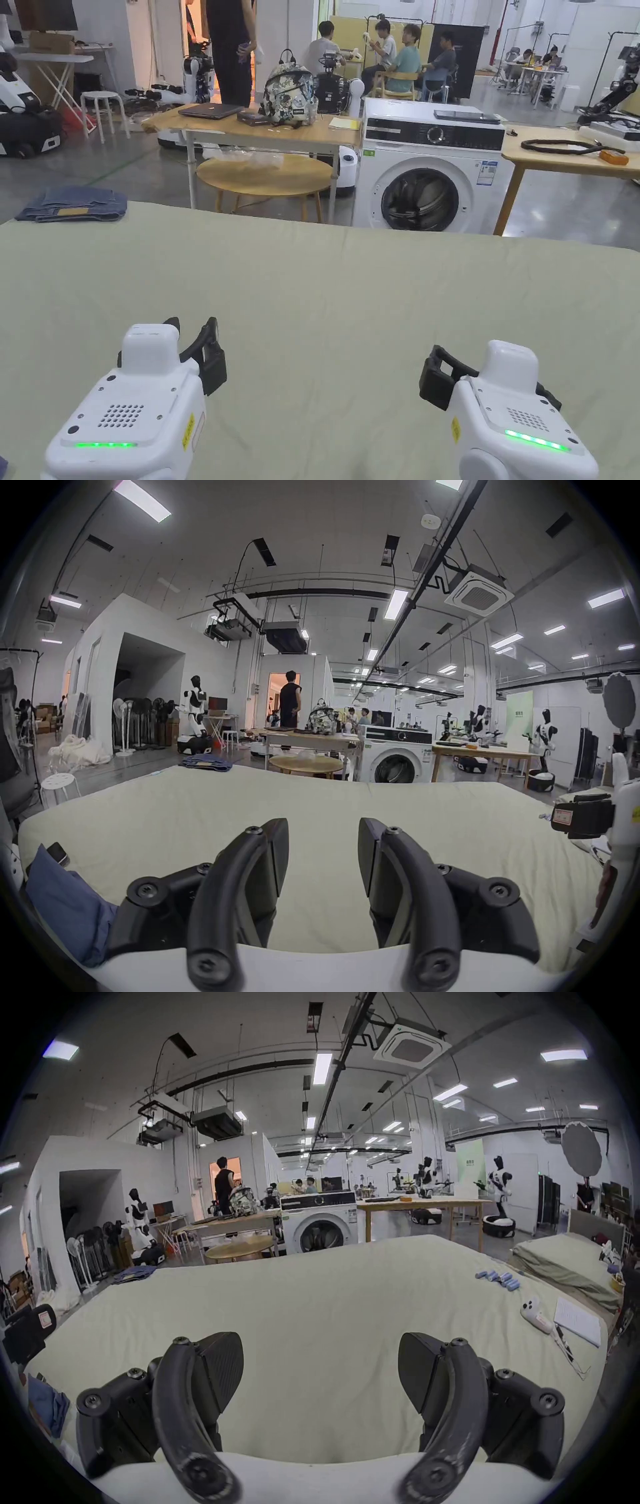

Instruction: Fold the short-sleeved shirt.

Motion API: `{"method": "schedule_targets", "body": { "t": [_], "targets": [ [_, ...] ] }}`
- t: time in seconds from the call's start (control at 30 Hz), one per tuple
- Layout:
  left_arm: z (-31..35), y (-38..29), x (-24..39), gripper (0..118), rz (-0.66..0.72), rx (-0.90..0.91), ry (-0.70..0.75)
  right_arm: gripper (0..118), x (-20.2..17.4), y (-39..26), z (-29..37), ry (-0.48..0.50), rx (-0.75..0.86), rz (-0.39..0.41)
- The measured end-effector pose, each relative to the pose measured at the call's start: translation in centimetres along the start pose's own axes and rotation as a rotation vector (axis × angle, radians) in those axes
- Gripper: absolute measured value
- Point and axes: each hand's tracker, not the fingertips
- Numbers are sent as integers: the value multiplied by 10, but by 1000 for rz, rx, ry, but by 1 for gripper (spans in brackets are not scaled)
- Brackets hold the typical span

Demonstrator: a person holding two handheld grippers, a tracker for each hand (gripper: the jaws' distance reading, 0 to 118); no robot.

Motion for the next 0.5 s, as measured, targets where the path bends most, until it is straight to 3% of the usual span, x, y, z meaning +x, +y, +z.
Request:
{"method": "schedule_targets", "body": {
  "t": [0.3, 0.5],
  "targets": [
    [1, 2, 4, 39, -43, 0, 10, 94, -6, -2, -2, -17, 1, 68],
    [1, 3, 7, 39, -61, -5, 16, 94, -4, 0, 6, 23, 8, 68]
  ]
}}
